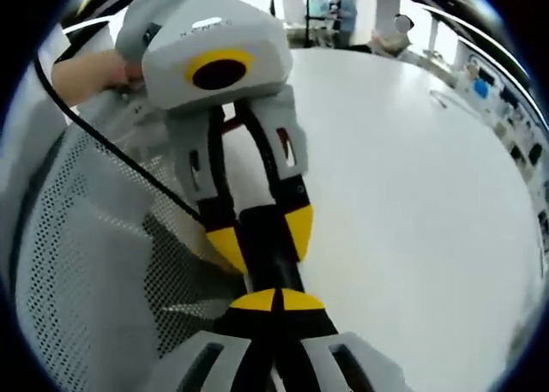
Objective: Press the specified remote control buttons in sequence, fully releasing each button before pressing the next.
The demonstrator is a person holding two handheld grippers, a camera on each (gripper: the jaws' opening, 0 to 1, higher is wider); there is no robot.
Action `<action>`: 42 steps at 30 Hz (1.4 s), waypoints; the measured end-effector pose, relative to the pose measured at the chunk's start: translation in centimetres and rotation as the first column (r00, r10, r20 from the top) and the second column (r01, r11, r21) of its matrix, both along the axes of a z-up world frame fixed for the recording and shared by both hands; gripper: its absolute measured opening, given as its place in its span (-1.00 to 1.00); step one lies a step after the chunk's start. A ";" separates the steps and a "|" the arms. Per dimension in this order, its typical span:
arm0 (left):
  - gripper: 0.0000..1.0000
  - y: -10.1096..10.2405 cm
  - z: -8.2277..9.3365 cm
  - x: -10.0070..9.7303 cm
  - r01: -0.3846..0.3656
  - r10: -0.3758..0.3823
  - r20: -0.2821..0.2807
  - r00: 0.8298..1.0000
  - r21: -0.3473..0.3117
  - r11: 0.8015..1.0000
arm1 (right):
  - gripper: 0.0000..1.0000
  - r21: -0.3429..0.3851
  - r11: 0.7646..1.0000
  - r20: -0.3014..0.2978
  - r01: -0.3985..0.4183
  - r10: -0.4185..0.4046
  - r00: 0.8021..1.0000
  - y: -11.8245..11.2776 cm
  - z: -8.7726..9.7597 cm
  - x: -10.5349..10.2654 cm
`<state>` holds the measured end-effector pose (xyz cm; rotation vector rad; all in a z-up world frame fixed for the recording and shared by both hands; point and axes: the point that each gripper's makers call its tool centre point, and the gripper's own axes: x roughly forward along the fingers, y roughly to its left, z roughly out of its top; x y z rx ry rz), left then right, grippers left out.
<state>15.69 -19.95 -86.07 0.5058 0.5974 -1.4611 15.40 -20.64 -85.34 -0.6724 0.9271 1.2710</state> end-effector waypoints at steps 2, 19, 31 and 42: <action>-0.51 0.0 0.0 0.0 -0.001 0.001 -0.001 1.000 -0.002 1.000 | -1.00 0.006 1.000 0.023 -0.018 0.018 1.000 0.1 0.0 0.0; -0.50 -0.1 0.0 0.0 0.005 -0.005 0.003 1.000 -0.004 1.000 | -1.00 -0.168 0.949 0.161 -0.265 0.292 0.943 0.5 -0.4 -0.1; -0.50 -0.1 0.0 0.1 -0.002 0.002 -0.003 1.000 -0.010 1.000 | -1.00 -0.165 0.966 0.202 -0.199 0.231 0.952 0.7 -0.4 0.3; -0.50 0.0 0.1 0.1 -0.006 0.006 -0.007 1.000 -0.014 1.000 | -1.00 -0.016 0.999 0.162 -0.039 0.041 0.986 0.4 0.0 0.2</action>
